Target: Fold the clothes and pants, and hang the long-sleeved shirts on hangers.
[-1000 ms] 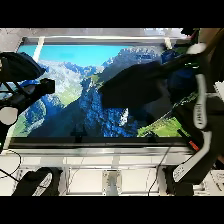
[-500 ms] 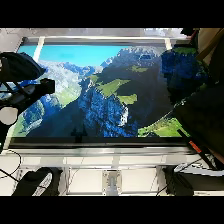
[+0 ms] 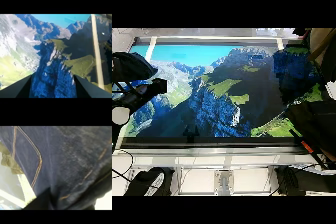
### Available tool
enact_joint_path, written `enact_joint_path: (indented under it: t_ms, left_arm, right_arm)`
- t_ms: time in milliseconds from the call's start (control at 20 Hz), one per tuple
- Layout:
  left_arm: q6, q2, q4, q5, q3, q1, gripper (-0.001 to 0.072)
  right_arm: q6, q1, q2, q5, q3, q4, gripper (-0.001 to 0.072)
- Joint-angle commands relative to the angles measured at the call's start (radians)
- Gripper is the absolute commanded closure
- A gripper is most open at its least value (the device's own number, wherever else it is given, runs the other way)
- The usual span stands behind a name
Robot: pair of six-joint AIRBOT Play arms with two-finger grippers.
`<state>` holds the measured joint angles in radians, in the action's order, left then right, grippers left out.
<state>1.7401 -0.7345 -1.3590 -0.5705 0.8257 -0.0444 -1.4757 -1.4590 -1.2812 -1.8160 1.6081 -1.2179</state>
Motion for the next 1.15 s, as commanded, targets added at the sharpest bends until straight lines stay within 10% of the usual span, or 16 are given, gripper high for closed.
enact_joint_path:
  t_ms: [0,250,550,1100]
  left_arm:
    - [0.000,0.000,0.032,0.000,0.000,-0.001,0.0132]
    - [0.000,0.000,0.032,0.001,0.000,0.000,0.0133]
    - [0.002,0.000,0.032,-0.018,0.000,-0.001,0.0132]
    - [0.002,-0.002,0.032,-0.022,0.000,0.000,0.0132]
  right_arm:
    - [-0.013,-0.019,0.006,-0.025,-0.014,-0.009,0.0161]
    - [-0.037,-0.018,0.022,0.031,0.251,0.043,0.0156]
    - [0.004,0.164,0.051,0.081,0.375,0.955,0.0157]
    - [0.026,0.983,0.138,-0.014,0.374,0.457,0.0157]
